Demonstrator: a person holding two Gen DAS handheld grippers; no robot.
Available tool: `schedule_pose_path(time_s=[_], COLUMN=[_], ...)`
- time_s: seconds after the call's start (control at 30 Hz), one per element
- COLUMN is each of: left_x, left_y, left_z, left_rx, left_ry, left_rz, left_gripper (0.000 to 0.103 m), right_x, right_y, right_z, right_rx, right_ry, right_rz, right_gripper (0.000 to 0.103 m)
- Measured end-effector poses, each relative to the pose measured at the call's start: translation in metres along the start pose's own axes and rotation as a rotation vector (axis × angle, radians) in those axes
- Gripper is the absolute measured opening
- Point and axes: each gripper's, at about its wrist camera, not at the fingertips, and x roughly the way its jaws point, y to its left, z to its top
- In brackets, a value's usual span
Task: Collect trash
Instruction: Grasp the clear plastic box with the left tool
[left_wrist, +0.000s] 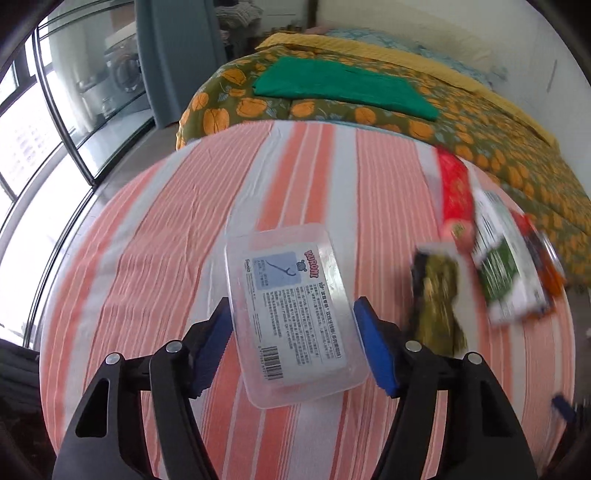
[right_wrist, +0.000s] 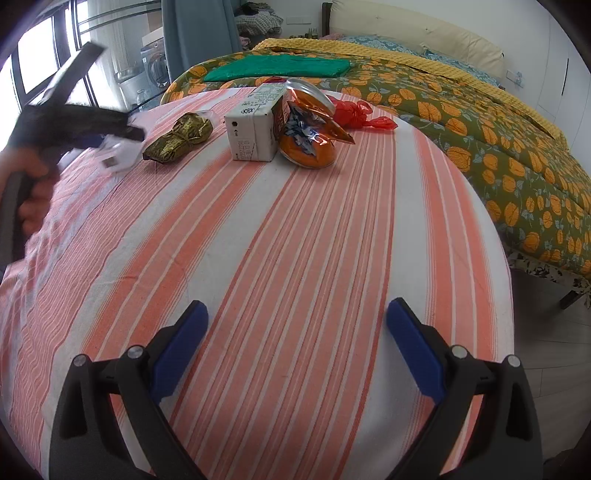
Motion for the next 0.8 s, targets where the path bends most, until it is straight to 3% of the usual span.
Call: schedule_pose_path(time_s=[0.23, 0.37, 0.47, 0.53, 0.6, 0.8], left_x=[-0.065, -0.082, -0.078, -0.07, -0.063, -0.056], left_y=[0.0, -0.005, -0.004, -0.002, 0.0, -0.015], left_z=[-0.1, -0.136, -0.146, -0.148, -0.149, -0.15], left_rx=[0.117, 0.137, 0.116, 0.092, 0.069, 0.153], left_ry=[-0.041, -0.088, -0.095, -0.084, -0.077, -0.058], left_rz=[-0.133, -0.147, -0.157, -0.167, -0.167, -0.113], left_gripper=[0.065, 0.065, 0.068, 0.079, 0.083, 0.095], right_x=[0.0, 0.0, -0.001, 0.0, 0.0, 0.0], right_y=[0.0, 0.0, 0.0, 0.0, 0.0, 0.0], right_z=[0.0, 0.0, 0.0, 0.0, 0.0, 0.0], right_rx=[0.0, -0.001, -0.001, -0.002, -0.001, -0.001], right_ry=[0.0, 0.001, 0.001, 0.001, 0.001, 0.002], right_rz=[-0.001, -0.002, -0.003, -0.004, -0.003, -0.003], right_gripper=[0.095, 0.095, 0.095, 0.095, 0.095, 0.096])
